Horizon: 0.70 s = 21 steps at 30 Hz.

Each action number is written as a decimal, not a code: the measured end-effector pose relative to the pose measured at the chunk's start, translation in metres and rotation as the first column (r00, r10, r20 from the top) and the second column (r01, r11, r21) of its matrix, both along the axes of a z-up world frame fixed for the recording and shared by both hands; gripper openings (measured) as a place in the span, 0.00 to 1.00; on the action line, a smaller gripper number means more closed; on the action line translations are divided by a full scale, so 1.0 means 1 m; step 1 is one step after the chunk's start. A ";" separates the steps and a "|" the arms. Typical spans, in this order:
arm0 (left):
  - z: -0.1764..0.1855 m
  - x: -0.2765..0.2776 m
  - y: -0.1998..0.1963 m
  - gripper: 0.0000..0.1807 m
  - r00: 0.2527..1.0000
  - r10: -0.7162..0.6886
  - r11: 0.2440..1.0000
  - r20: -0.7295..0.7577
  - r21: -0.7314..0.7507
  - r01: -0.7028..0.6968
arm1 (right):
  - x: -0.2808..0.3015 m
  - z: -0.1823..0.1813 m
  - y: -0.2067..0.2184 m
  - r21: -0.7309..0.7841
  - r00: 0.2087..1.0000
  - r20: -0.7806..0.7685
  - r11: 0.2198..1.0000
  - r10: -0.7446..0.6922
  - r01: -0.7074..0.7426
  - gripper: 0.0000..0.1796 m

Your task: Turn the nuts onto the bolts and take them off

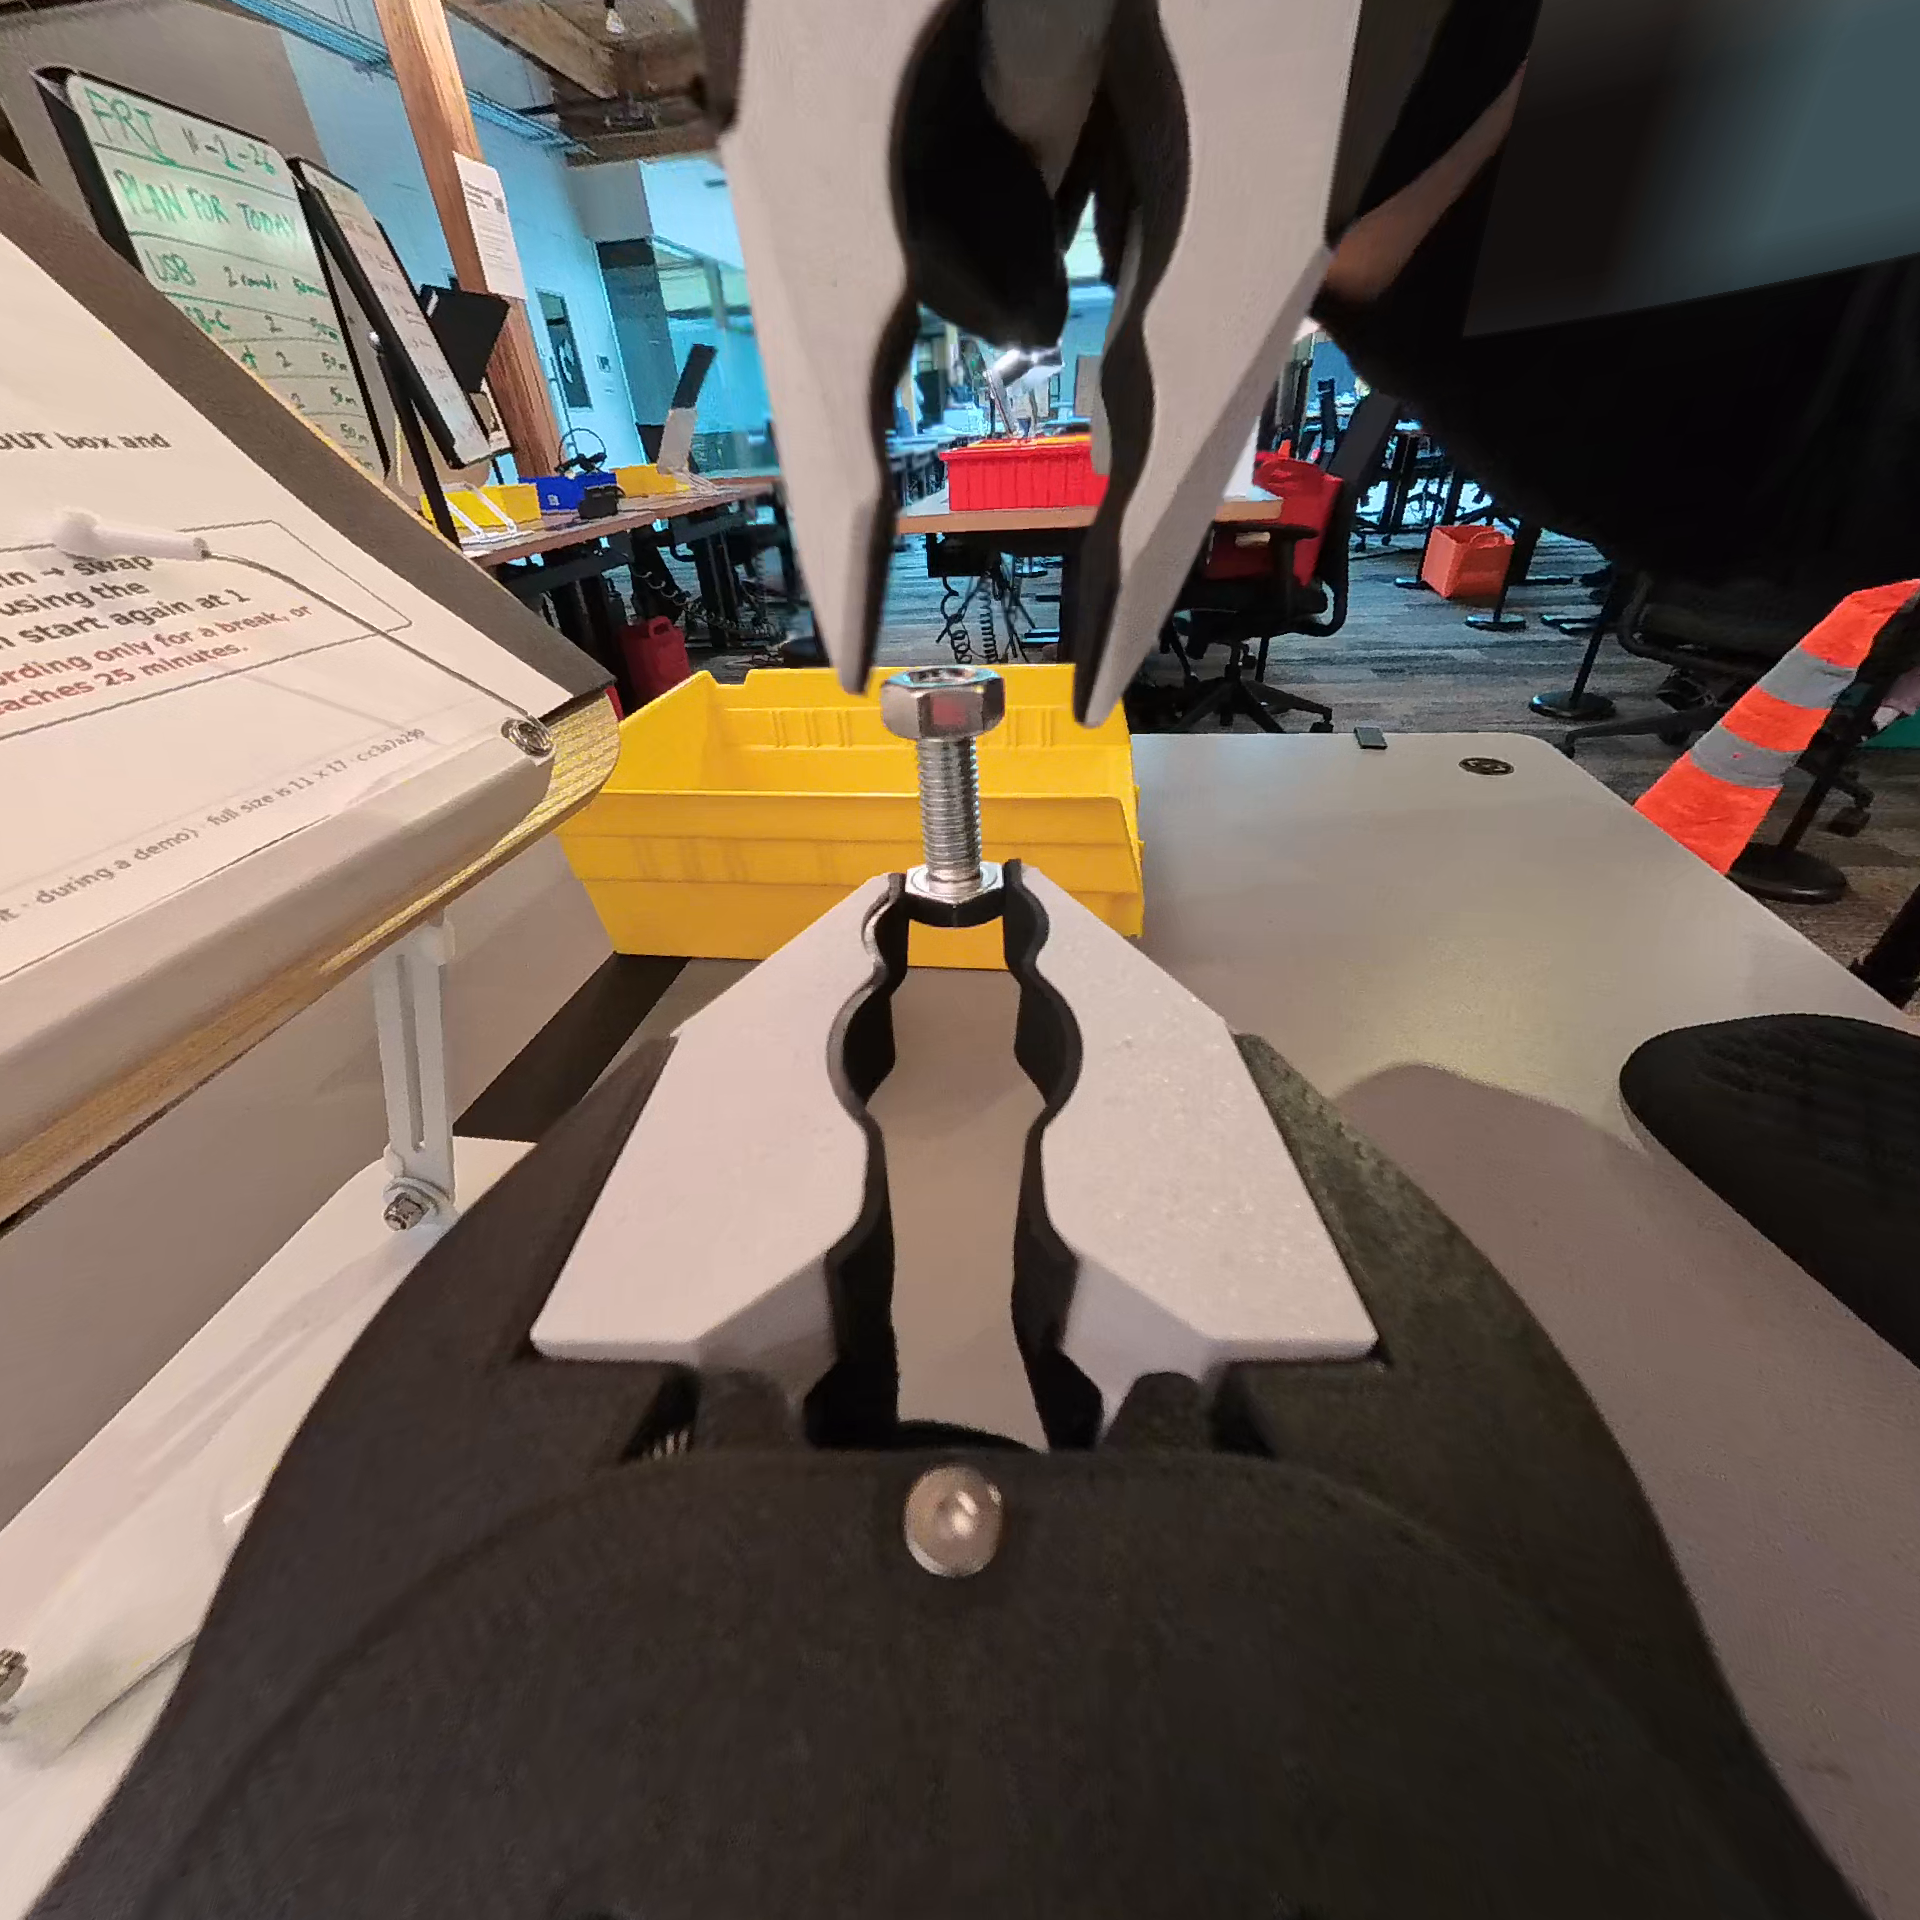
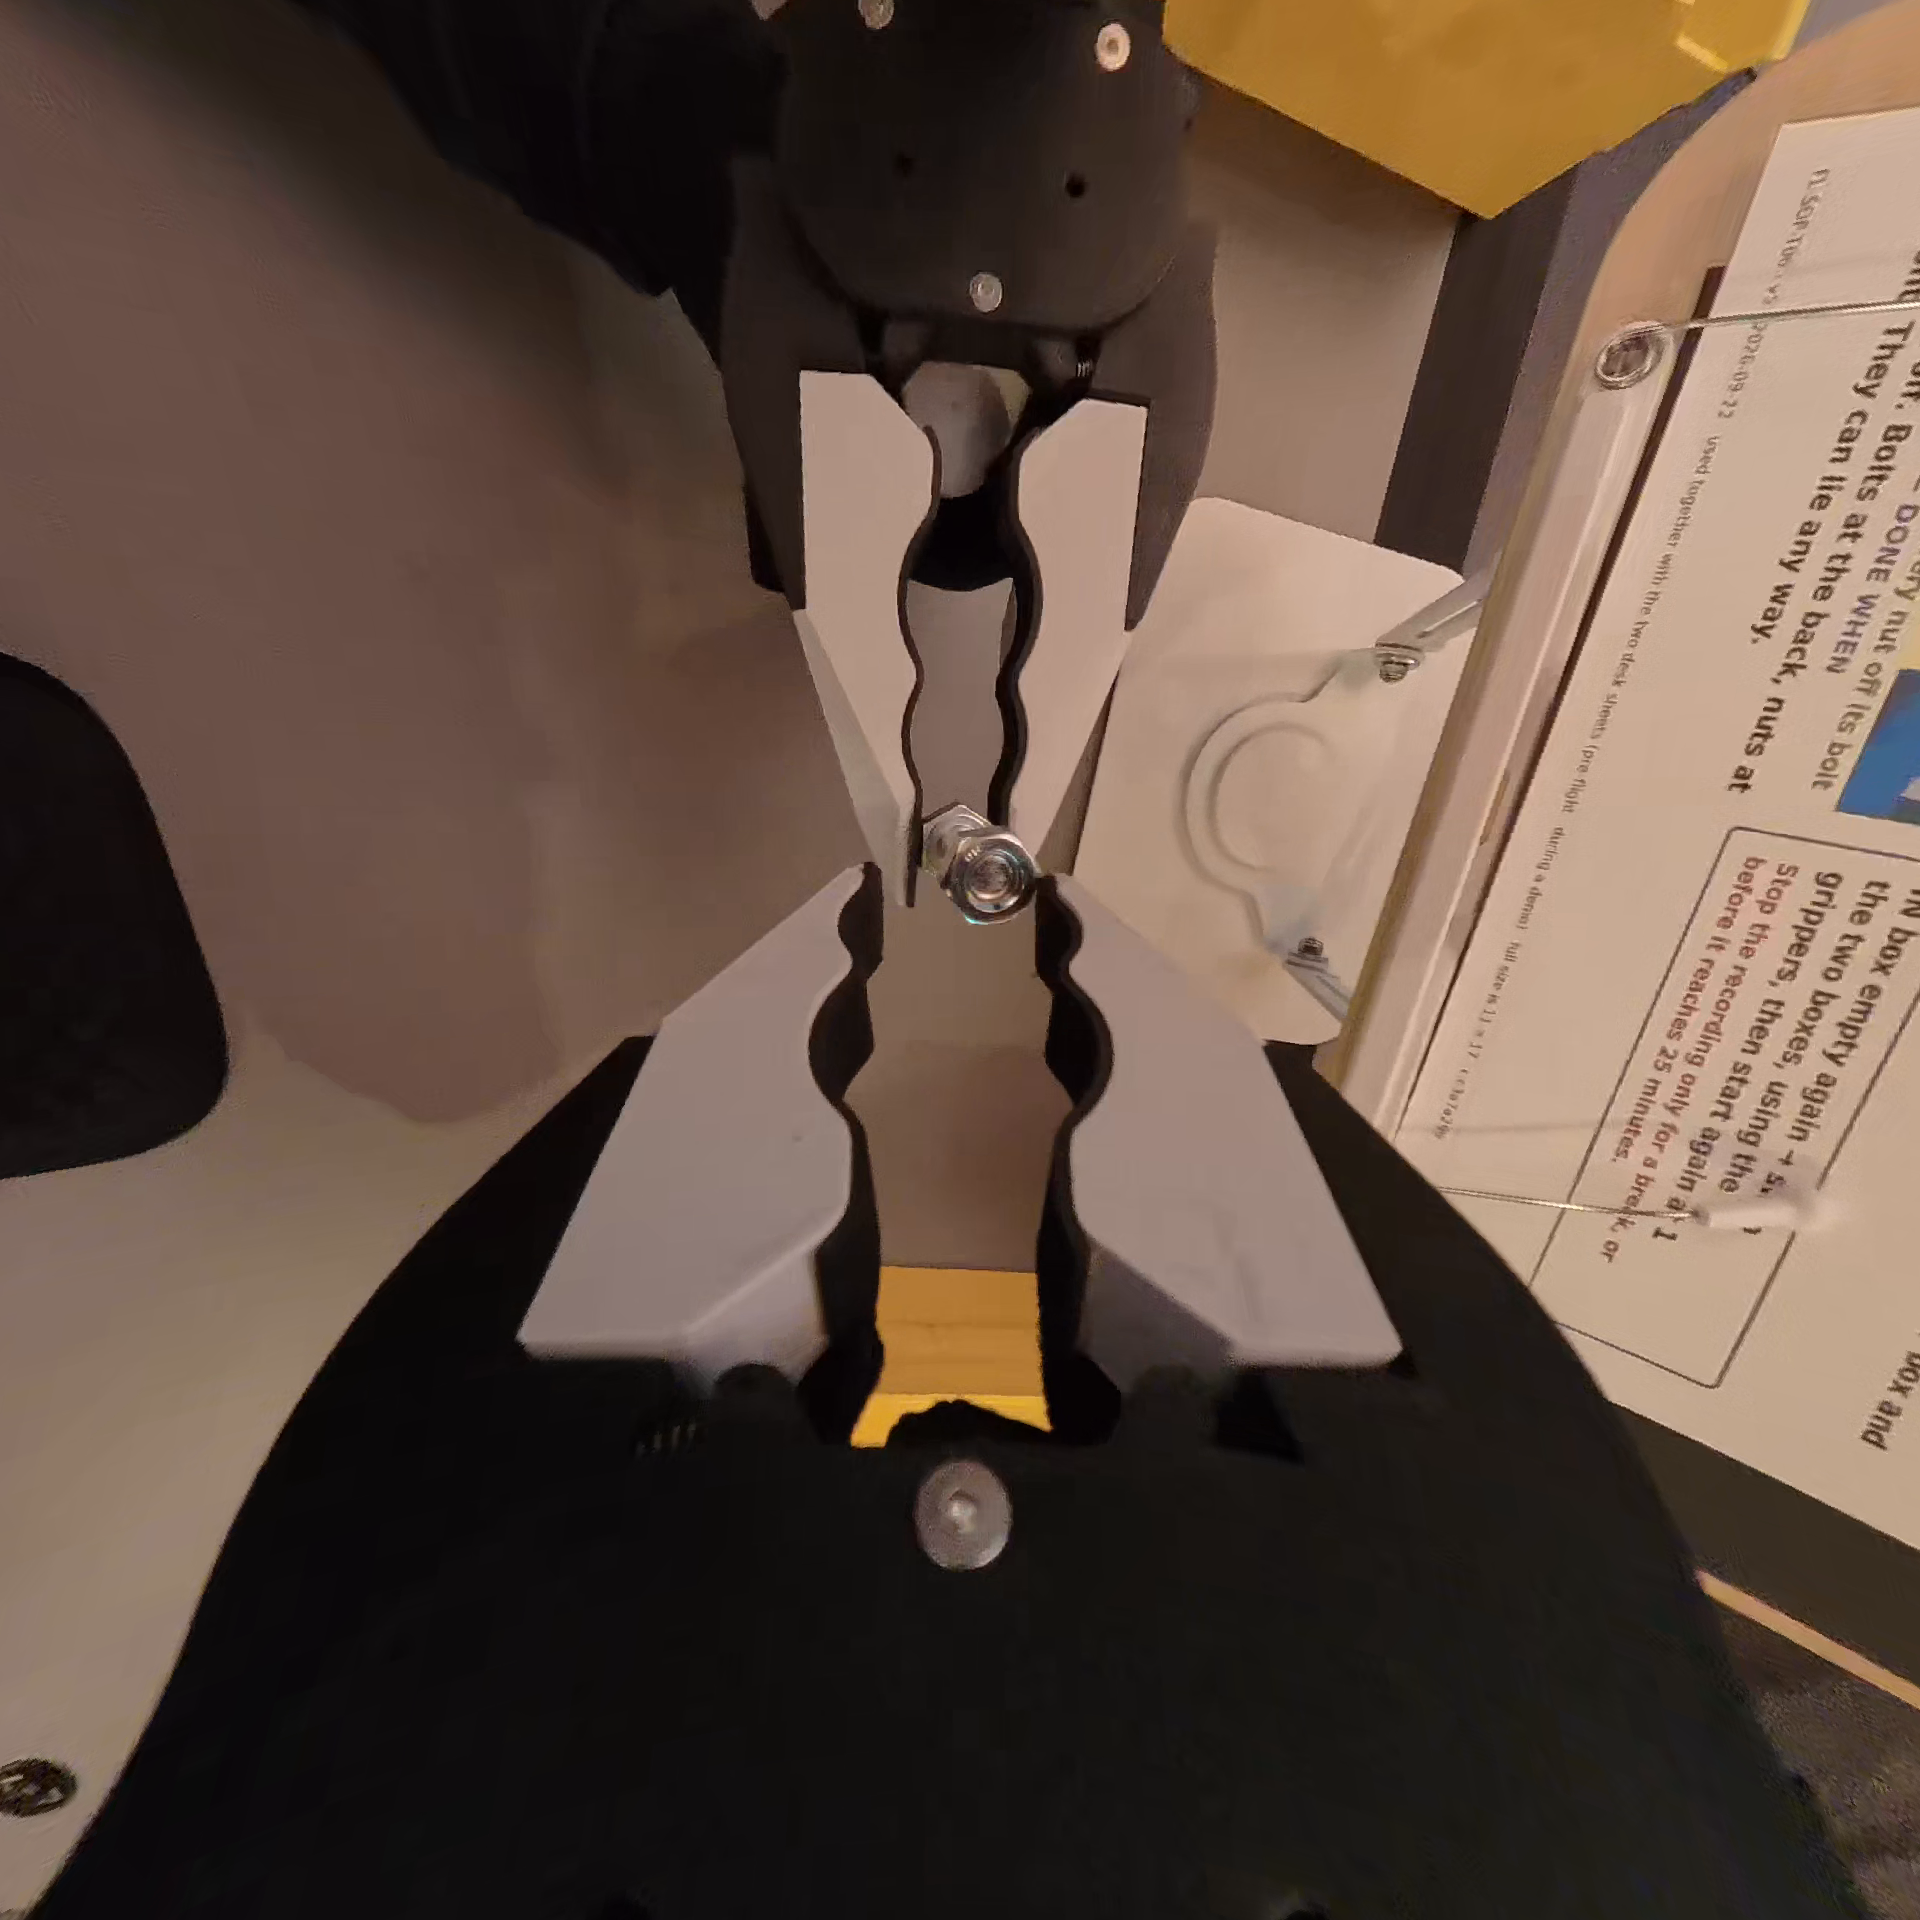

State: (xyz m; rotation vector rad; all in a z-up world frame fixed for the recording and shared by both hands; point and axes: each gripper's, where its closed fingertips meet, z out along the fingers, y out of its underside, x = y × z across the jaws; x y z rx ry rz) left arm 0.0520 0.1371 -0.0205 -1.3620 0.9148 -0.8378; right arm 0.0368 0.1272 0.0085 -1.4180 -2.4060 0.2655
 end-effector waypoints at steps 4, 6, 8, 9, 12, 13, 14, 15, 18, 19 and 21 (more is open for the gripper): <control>-0.002 0.001 0.000 0.09 1.000 0.001 1.000 -0.012 0.001 -0.001 | -0.001 -0.005 0.003 0.009 1.000 0.014 1.000 -0.027 0.026 0.09; -0.003 0.001 0.001 0.09 1.000 0.004 1.000 -0.010 -0.002 -0.004 | 0.000 -0.006 0.005 -0.077 0.987 0.029 0.984 -0.156 0.158 0.09; -0.002 -0.001 0.002 0.09 1.000 0.012 1.000 0.000 -0.005 -0.012 | -0.003 -0.006 0.005 -0.236 0.935 0.062 0.905 -0.350 0.354 0.09; -0.001 -0.002 0.003 0.09 1.000 0.016 1.000 0.006 -0.007 -0.016 | -0.004 -0.007 0.003 -0.310 0.910 0.085 0.857 -0.406 0.411 0.09; -0.002 -0.002 0.003 0.09 1.000 0.018 1.000 -0.003 -0.002 -0.018 | -0.005 -0.006 0.001 -0.384 0.897 0.096 0.815 -0.432 0.433 0.17; -0.001 -0.001 0.002 0.09 1.000 0.014 1.000 0.000 -0.002 -0.014 | -0.007 -0.004 0.003 -0.369 0.908 0.067 0.836 -0.413 0.407 0.25; -0.001 -0.001 0.002 0.09 1.000 0.014 1.000 -0.004 0.001 -0.014 | -0.006 -0.002 0.005 -0.332 0.923 0.041 0.866 -0.383 0.374 0.26; -0.001 -0.001 0.002 0.09 1.000 0.014 1.000 -0.006 0.002 -0.014 | -0.004 -0.001 0.006 -0.284 0.939 0.025 0.898 -0.344 0.337 0.26; -0.001 -0.002 0.002 0.09 1.000 0.011 1.000 0.003 -0.003 -0.011 | -0.001 0.000 0.009 -0.114 0.982 -0.003 0.976 -0.189 0.187 0.26; -0.001 -0.002 0.002 0.09 1.000 0.010 1.000 0.001 -0.003 -0.010 | -0.001 -0.001 0.008 -0.068 0.990 -0.003 0.988 -0.140 0.140 0.23; -0.001 -0.001 0.001 0.09 1.000 0.007 1.000 -0.001 -0.002 -0.007 | -0.002 -0.002 0.006 0.002 0.998 0.002 0.998 -0.061 0.061 0.19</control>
